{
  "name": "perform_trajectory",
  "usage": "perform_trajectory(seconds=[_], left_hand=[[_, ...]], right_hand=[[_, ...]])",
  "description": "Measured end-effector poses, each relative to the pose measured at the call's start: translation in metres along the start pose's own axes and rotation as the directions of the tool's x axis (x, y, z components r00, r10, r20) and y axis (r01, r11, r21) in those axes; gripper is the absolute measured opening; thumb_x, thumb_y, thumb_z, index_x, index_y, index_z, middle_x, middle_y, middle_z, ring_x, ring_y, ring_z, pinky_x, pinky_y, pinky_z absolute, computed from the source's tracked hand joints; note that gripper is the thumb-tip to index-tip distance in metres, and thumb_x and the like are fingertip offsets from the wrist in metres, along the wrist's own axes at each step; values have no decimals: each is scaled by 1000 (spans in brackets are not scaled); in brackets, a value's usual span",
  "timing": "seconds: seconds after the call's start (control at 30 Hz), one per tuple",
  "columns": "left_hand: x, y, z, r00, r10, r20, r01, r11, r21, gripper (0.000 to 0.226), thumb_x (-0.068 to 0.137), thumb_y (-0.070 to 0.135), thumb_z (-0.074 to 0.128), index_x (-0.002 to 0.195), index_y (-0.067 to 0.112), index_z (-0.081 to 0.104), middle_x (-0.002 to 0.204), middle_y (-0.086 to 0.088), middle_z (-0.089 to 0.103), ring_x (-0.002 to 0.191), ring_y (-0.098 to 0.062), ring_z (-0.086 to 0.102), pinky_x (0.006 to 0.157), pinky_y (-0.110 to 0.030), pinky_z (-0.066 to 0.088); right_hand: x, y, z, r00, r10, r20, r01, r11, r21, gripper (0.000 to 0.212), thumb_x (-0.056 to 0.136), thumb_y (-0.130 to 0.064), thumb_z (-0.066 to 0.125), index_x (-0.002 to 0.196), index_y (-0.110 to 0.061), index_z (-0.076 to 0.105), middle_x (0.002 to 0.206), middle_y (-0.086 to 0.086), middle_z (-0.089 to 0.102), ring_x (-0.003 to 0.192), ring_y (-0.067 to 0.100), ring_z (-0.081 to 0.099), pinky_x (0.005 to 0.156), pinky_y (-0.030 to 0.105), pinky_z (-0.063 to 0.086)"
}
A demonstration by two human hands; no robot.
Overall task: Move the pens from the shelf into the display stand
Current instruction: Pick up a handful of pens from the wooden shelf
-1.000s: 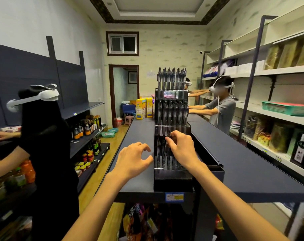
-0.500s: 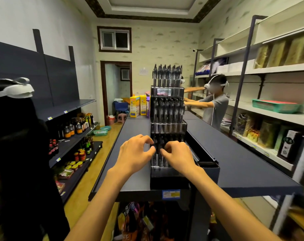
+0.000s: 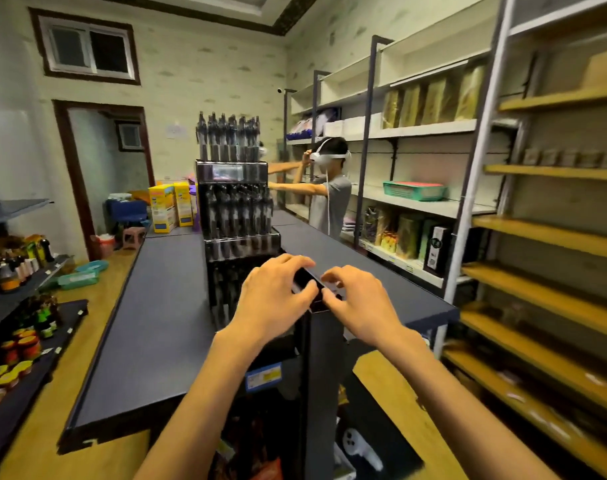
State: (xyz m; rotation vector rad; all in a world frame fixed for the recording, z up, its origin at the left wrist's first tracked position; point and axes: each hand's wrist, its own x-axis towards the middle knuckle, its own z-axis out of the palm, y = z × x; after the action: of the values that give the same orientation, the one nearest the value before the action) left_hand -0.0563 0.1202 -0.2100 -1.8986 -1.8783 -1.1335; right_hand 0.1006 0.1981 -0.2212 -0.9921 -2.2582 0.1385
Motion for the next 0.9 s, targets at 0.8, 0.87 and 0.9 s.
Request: perform_trajectory(seconds=[0.8, 0.87, 0.9], left_hand=[[64, 406, 251, 896, 421, 140, -343, 857, -384, 38, 93, 41, 60, 130, 34, 60, 124, 14, 62, 114, -11, 58, 95, -37, 48], [64, 436, 271, 890, 430, 154, -343, 851, -397, 38, 93, 41, 59, 130, 35, 59, 124, 13, 61, 114, -12, 57, 95, -37, 49], [65, 448, 280, 886, 436, 160, -347, 850, -396, 37, 93, 42, 59, 130, 35, 59, 125, 13, 61, 115, -12, 57, 95, -38, 49]], right_hand=[[-208, 338, -301, 849, 439, -294, -511, 822, -251, 30, 96, -38, 62, 126, -33, 62, 121, -8, 64, 113, 13, 59, 89, 28, 46], [-225, 363, -322, 830, 467, -305, -543, 803, -247, 31, 97, -38, 62, 127, -34, 61, 121, -9, 64, 113, 12, 59, 86, 25, 43], [-232, 374, -330, 821, 480, -310, -557, 794, -243, 31, 97, -38, 61, 127, -34, 61, 121, -9, 63, 112, 12, 59, 86, 25, 42]])
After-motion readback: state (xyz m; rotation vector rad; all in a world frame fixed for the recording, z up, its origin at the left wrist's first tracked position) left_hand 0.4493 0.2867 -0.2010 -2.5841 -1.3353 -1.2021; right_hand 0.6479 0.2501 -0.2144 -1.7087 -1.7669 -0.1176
